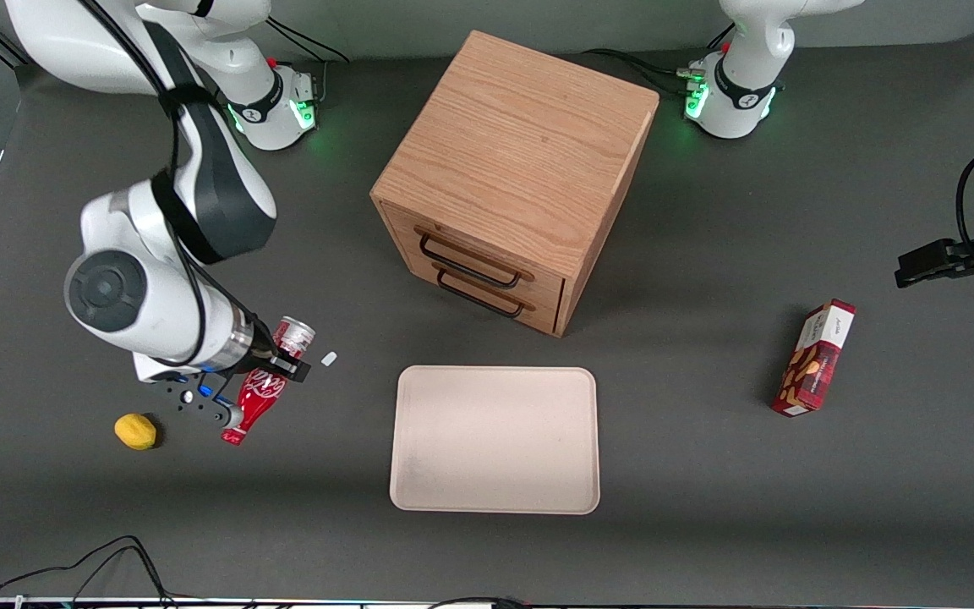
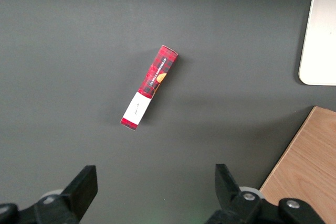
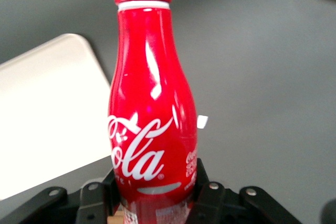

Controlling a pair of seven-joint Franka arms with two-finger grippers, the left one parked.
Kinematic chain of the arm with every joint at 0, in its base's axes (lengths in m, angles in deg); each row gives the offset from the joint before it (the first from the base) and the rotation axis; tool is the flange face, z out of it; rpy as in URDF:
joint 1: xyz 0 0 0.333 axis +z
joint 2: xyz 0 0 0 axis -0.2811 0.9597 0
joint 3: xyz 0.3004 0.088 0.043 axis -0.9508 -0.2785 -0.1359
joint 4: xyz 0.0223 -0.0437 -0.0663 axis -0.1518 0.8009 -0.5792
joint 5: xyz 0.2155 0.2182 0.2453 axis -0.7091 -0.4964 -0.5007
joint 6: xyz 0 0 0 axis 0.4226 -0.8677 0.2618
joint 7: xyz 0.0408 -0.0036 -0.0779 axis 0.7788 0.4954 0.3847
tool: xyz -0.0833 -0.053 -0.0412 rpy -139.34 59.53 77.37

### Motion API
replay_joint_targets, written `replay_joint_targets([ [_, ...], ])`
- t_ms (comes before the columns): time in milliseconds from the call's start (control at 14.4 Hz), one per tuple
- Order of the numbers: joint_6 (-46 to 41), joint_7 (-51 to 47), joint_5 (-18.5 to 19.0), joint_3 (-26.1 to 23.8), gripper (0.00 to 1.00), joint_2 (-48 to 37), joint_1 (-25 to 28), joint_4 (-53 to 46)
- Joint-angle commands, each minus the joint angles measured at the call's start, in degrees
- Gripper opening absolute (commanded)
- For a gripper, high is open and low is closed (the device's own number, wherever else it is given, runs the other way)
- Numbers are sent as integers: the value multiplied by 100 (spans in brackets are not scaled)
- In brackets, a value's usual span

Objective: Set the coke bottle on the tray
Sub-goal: 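Carry the held bottle over the cream tray's corner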

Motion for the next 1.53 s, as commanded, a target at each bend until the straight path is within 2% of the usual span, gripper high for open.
replay_joint_targets([
  [0, -115, 503, 108, -232, 0, 570, 128, -1012],
  [139, -36, 523, 99, -285, 0, 1079, 260, -1506],
  [348, 491, 751, 108, -759, 0, 1669, 339, -1499],
  [557, 719, 1241, 99, -900, 0, 2250, 436, -1421],
  [696, 956, 1428, 108, -945, 0, 2461, 471, -1271],
  [904, 1107, 1577, 388, -945, 0, 2654, 471, -1209],
  [1113, 1483, 1622, 389, -936, 0, 2848, 463, -1157],
  [1461, 1511, 1665, 442, -866, 0, 2928, 437, -1156],
])
